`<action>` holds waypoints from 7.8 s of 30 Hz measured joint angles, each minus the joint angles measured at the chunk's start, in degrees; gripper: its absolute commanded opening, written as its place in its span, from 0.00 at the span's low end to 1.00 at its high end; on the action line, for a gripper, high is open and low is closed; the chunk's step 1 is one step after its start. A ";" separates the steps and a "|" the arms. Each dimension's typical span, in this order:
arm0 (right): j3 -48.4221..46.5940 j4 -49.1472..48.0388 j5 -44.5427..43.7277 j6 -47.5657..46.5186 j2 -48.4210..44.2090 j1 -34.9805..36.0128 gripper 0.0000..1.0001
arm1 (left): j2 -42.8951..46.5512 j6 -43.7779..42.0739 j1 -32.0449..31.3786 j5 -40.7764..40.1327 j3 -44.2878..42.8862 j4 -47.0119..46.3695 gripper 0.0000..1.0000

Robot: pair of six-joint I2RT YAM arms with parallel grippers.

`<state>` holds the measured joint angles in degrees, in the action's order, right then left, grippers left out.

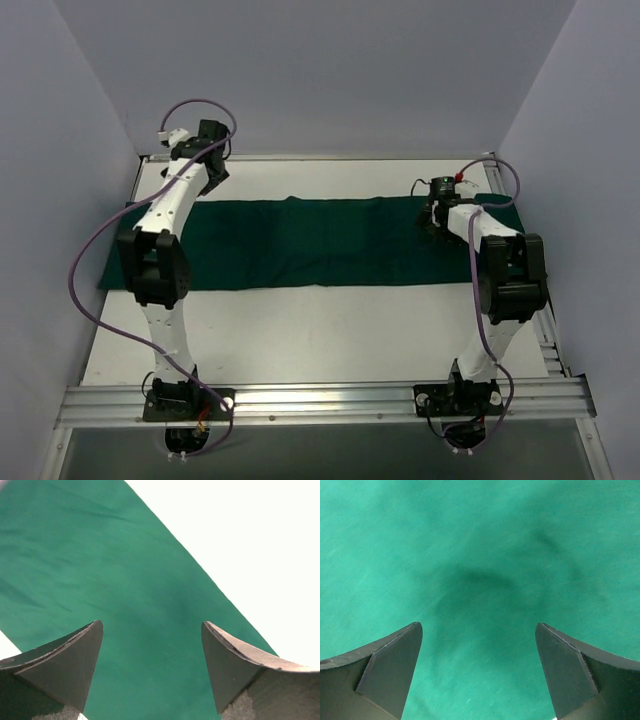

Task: Open and lay out the surgical kit
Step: Open the surgical kit at the center of the board.

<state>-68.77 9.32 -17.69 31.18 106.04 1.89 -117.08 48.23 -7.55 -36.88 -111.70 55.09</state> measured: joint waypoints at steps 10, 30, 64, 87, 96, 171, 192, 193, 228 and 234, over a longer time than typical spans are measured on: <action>-0.15 -0.81 2.12 -5.99 -1.05 5.33 0.91 | -16.02 2.14 -10.08 -1.79 -20.48 9.55 0.83; 0.81 -5.44 5.55 -8.94 -1.05 13.51 0.91 | -28.22 -0.92 -14.32 4.48 -27.96 6.62 0.75; 2.36 -6.58 6.60 -10.51 -1.05 14.08 0.91 | -33.00 -4.15 -14.49 5.77 -28.81 1.36 0.21; -9.40 -3.65 0.59 -6.67 0.87 14.05 0.90 | -30.42 -8.07 -14.93 6.82 -25.03 -2.21 0.02; -20.06 -1.42 -4.00 -0.52 10.73 14.05 0.87 | -27.52 -9.42 -15.21 6.05 -23.87 -2.75 0.02; -35.30 2.73 0.09 2.40 27.65 16.37 0.06 | -25.86 -12.74 -15.43 4.57 -20.26 -5.62 0.02; -35.76 6.91 -0.90 1.99 23.30 16.63 0.00 | -22.80 -12.74 -15.50 3.21 -18.21 -5.55 0.02; -35.76 7.04 -0.90 1.99 22.75 16.63 0.00 | -22.29 -12.74 -15.50 3.10 -17.94 -5.55 0.02; -25.33 7.93 1.29 1.77 6.29 17.57 0.00 | -4.81 -12.68 -16.76 3.10 -2.45 -7.30 0.02; -20.46 8.33 2.01 0.81 -1.49 18.36 0.00 | 3.80 -12.76 -17.94 3.98 5.53 -7.76 0.02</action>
<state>-89.23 17.65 -15.68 31.99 104.55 20.25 -113.27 35.46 -25.50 -32.91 -106.17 47.33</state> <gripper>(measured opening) 0.006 0.031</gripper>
